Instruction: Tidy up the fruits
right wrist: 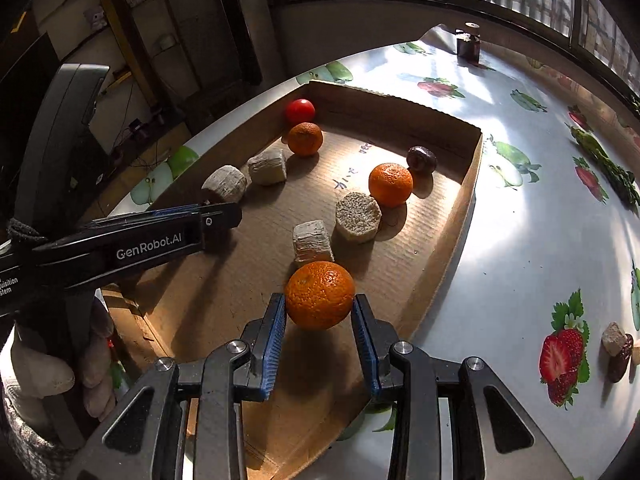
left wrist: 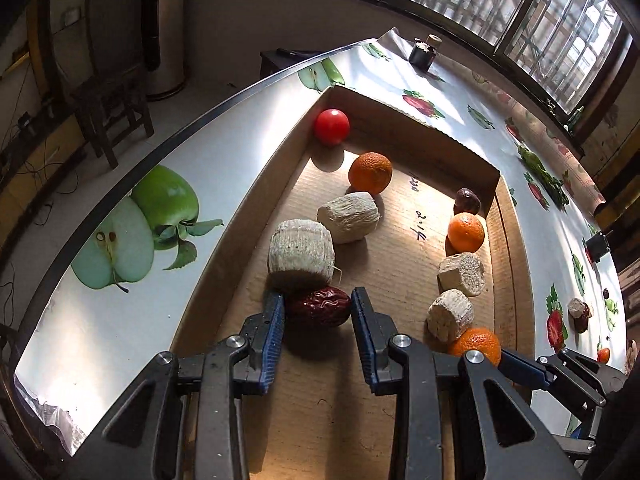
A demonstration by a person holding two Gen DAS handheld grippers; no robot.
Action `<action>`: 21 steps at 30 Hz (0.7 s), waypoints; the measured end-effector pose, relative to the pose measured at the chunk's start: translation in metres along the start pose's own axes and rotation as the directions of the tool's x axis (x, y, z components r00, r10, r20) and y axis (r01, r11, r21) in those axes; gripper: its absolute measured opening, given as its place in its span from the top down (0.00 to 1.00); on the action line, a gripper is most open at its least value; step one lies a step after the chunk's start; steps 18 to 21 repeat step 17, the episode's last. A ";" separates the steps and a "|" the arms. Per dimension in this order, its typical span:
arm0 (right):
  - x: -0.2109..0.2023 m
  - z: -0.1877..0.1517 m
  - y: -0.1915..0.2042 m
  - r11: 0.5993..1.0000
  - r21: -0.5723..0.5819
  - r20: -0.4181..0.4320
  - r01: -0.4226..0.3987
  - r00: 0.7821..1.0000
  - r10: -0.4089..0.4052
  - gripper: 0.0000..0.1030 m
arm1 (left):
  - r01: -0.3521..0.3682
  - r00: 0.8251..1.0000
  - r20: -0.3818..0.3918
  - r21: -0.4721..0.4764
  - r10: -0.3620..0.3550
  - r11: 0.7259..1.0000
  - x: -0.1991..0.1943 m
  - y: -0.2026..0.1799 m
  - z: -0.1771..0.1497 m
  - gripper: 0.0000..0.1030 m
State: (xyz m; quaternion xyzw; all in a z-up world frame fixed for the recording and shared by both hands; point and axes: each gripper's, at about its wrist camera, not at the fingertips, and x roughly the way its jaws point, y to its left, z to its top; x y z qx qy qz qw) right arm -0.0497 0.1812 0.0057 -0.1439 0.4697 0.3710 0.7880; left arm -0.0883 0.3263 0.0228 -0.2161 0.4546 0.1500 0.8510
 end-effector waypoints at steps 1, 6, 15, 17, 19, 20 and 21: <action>0.004 0.001 0.001 1.000 -0.004 -0.006 0.001 1.000 -0.001 0.64 | 0.005 1.000 0.000 -0.004 -0.005 1.000 0.000 0.001 0.000 0.69; 0.002 0.001 0.006 0.999 -0.025 0.018 0.028 0.999 -0.027 0.62 | 0.052 0.998 0.022 -0.037 -0.051 0.998 -0.012 0.006 -0.003 0.62; -0.063 -0.028 -0.013 0.991 0.133 0.188 0.004 0.982 -0.030 0.44 | 0.098 0.984 0.147 -0.001 -0.097 0.995 -0.070 -0.015 -0.016 0.49; -0.077 -0.039 -0.021 0.983 0.185 0.224 -0.002 0.974 -0.041 0.42 | 0.097 0.979 0.177 0.029 -0.100 0.995 -0.080 -0.027 -0.020 0.44; -0.077 -0.039 -0.021 0.983 0.185 0.224 -0.002 0.974 -0.041 0.42 | 0.097 0.979 0.177 0.029 -0.100 0.995 -0.080 -0.027 -0.020 0.44; -0.077 -0.039 -0.021 0.983 0.185 0.224 -0.002 0.974 -0.041 0.42 | 0.097 0.979 0.177 0.029 -0.100 0.995 -0.080 -0.027 -0.020 0.44; -0.077 -0.039 -0.021 0.983 0.185 0.224 -0.002 0.974 -0.041 0.42 | 0.097 0.979 0.177 0.029 -0.100 0.995 -0.080 -0.027 -0.020 0.44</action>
